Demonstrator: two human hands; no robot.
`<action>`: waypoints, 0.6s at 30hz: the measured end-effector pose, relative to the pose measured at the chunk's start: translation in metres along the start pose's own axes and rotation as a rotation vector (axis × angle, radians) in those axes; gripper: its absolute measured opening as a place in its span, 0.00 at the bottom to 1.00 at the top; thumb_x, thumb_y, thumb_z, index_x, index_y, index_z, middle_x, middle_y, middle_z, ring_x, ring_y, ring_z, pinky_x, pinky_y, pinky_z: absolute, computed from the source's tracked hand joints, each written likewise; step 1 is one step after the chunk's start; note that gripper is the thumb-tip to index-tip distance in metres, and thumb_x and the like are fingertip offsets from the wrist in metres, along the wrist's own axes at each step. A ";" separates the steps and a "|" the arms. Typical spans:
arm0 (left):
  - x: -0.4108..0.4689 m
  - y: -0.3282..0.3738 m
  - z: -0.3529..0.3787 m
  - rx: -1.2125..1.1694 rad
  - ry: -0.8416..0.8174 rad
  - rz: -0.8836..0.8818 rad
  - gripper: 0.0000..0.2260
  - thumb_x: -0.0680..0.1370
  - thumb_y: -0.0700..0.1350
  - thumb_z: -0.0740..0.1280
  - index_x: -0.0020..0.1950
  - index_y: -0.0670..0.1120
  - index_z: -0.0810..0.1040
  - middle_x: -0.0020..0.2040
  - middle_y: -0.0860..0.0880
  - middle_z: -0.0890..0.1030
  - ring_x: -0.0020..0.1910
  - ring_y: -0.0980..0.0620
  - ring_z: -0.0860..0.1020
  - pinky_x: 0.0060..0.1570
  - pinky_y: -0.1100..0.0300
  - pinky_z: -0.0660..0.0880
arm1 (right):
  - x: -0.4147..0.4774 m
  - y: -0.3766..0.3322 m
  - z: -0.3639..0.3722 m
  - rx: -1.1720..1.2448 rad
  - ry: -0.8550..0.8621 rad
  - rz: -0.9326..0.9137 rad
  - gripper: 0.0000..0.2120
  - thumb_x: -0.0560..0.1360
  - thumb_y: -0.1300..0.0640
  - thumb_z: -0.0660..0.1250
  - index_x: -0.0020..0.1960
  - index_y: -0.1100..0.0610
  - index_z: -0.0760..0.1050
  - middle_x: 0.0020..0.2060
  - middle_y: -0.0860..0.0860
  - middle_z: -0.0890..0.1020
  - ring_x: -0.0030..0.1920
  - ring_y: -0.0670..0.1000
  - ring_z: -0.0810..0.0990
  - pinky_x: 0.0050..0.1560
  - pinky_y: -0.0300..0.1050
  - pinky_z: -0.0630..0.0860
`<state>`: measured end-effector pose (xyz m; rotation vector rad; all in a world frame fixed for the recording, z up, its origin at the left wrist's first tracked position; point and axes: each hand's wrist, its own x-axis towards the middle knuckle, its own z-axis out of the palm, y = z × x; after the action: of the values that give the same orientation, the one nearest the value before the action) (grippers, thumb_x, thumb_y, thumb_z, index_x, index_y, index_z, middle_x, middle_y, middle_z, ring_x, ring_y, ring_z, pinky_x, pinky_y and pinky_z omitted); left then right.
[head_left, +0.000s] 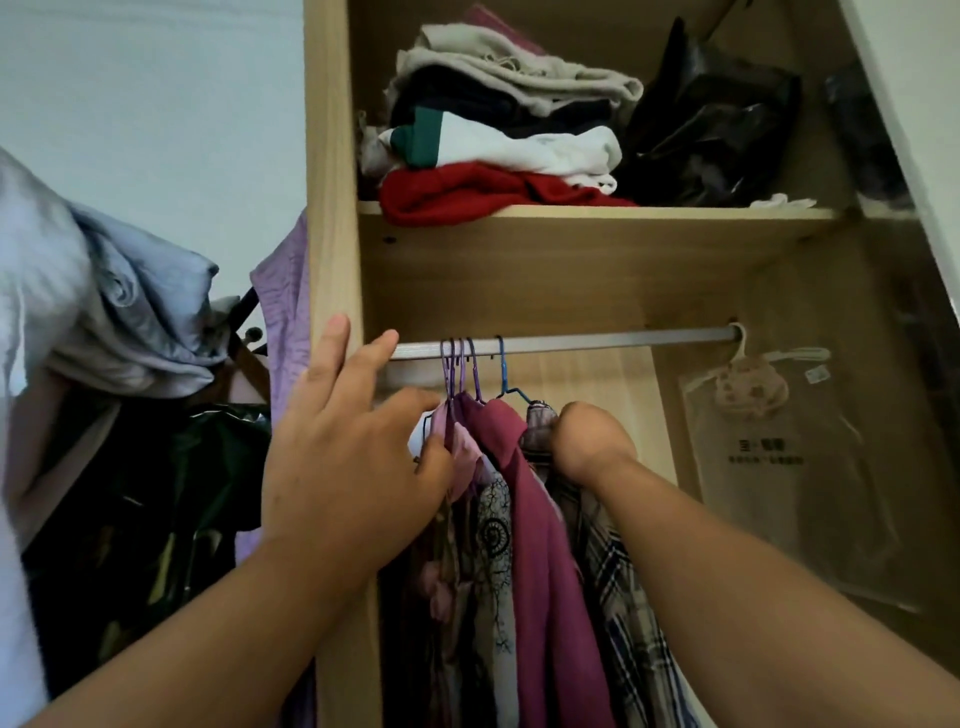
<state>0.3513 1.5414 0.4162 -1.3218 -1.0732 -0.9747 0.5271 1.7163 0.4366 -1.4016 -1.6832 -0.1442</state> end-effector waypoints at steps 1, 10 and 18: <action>0.000 0.000 0.000 0.003 -0.004 -0.001 0.17 0.69 0.53 0.59 0.47 0.49 0.84 0.66 0.42 0.75 0.73 0.40 0.61 0.70 0.52 0.57 | 0.001 0.004 -0.002 0.004 0.026 0.014 0.07 0.77 0.59 0.60 0.48 0.60 0.76 0.50 0.60 0.81 0.51 0.60 0.80 0.45 0.45 0.72; -0.002 0.001 0.000 -0.019 0.010 -0.015 0.16 0.70 0.53 0.60 0.46 0.49 0.84 0.66 0.42 0.75 0.73 0.39 0.61 0.70 0.48 0.62 | 0.003 0.052 -0.035 0.024 0.186 0.038 0.10 0.79 0.60 0.58 0.47 0.64 0.75 0.49 0.64 0.81 0.51 0.63 0.79 0.43 0.44 0.69; -0.005 0.007 -0.004 0.086 -0.106 0.017 0.12 0.71 0.51 0.63 0.48 0.50 0.83 0.71 0.41 0.68 0.74 0.37 0.58 0.66 0.36 0.59 | -0.076 0.134 -0.089 0.161 0.203 -0.014 0.14 0.80 0.52 0.58 0.44 0.58 0.78 0.37 0.56 0.81 0.40 0.59 0.79 0.39 0.45 0.71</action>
<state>0.3574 1.5377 0.4094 -1.3222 -1.1694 -0.8441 0.6831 1.6550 0.3771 -1.2138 -1.5029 -0.1506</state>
